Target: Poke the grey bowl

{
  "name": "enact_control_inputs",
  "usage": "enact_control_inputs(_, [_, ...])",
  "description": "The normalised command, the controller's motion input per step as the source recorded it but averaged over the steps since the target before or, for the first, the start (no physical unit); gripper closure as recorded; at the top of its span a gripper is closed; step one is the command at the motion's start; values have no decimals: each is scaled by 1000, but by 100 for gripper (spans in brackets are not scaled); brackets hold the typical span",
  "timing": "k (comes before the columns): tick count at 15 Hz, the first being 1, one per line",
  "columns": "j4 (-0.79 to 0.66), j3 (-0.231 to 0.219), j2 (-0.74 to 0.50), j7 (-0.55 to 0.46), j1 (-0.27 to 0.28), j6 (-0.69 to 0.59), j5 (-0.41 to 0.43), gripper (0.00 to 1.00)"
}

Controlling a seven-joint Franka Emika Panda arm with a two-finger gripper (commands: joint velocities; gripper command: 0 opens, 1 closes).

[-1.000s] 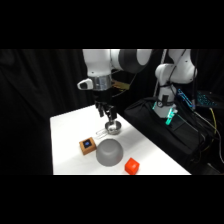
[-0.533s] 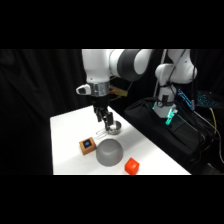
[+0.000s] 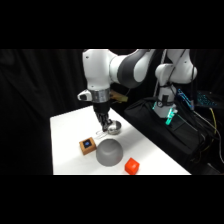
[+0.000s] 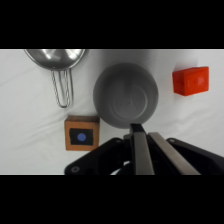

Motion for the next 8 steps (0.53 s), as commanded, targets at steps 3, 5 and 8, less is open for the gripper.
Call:
enact_control_inputs(3, [-43,50,117,-17,32,248,103,100])
enact_control_inputs(5, [-26,22,162,-8,34,270,68,100])
enact_control_inputs(8, [-25,4,175,-17,17,340,58,100])
